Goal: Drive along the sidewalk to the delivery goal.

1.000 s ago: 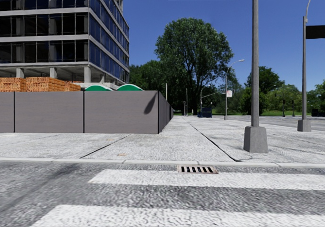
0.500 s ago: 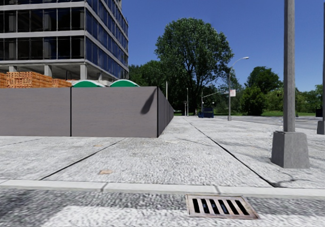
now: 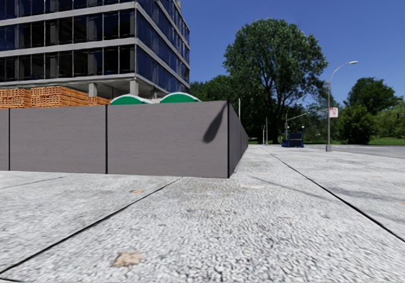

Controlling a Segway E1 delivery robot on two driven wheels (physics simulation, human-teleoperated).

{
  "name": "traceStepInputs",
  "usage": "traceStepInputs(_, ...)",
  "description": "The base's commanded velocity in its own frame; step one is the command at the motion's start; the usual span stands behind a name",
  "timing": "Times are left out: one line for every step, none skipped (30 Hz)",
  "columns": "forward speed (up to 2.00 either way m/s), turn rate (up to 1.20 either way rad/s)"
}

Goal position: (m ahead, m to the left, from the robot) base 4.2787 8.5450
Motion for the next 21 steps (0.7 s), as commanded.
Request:
traceStepInputs(2.0, 0.6)
traceStepInputs(2.0, 0.6)
traceStepInputs(2.0, 0.63)
traceStepInputs(2.0, 0.63)
traceStepInputs(2.0, 0.65)
traceStepInputs(2.0, 0.66)
traceStepInputs(1.98, 0.67)
traceStepInputs(1.98, 0.67)
traceStepInputs(1.94, 0.71)
traceStepInputs(1.93, 0.73)
traceStepInputs(1.93, 0.73)
traceStepInputs(1.89, 0.73)
traceStepInputs(1.8, 0.73)
traceStepInputs(1.67, 0.73)
traceStepInputs(1.6, 0.73)
traceStepInputs(1.6, 0.73)
traceStepInputs(1.56, 0.73)
traceStepInputs(1.53, 0.73)
traceStepInputs(1.51, 0.73)
traceStepInputs(1.51, 0.73)
traceStepInputs(1.49, 0.73)
